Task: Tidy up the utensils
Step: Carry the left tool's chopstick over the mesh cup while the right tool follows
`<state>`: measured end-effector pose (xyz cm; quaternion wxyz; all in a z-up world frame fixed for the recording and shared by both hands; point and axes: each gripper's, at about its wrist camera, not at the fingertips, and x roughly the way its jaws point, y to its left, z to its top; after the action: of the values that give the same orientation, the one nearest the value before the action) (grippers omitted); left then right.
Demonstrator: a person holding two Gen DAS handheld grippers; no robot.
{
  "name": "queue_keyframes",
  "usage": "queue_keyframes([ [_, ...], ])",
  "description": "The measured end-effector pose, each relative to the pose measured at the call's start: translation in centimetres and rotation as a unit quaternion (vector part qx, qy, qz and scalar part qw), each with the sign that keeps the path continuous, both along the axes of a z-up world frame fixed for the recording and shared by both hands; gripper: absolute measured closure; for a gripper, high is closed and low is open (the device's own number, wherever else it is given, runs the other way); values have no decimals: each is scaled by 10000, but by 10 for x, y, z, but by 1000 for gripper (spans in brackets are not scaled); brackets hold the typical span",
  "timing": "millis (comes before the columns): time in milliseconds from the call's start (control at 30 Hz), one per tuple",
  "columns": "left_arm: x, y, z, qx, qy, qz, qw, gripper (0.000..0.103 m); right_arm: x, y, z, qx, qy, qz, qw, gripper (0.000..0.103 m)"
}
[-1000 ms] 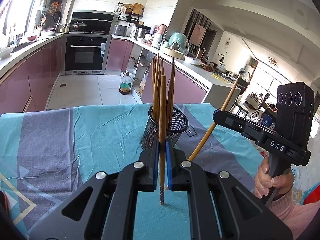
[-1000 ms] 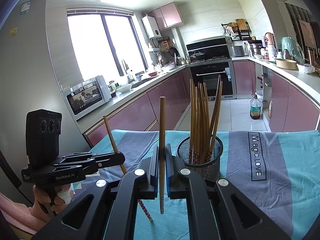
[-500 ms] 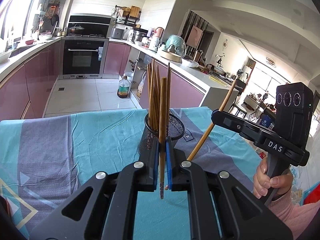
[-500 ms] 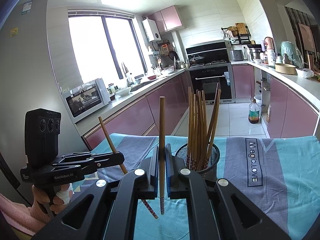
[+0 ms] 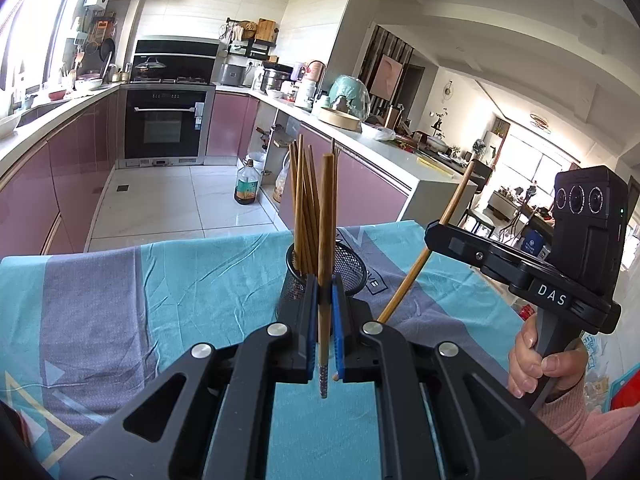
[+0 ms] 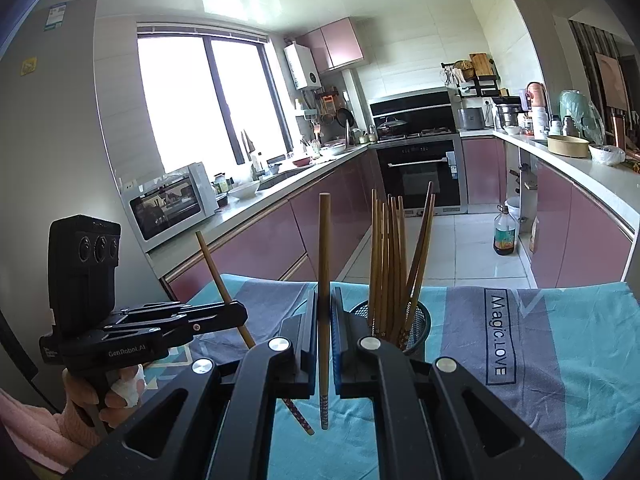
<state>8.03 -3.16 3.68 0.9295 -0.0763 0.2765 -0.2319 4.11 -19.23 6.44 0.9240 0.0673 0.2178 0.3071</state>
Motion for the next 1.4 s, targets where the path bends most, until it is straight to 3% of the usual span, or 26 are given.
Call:
queue_keyframes([
  [1400,-2,2,37,-18,-586,-40,9983,96,13,-8,31,-42,-453,-74,9989,98],
])
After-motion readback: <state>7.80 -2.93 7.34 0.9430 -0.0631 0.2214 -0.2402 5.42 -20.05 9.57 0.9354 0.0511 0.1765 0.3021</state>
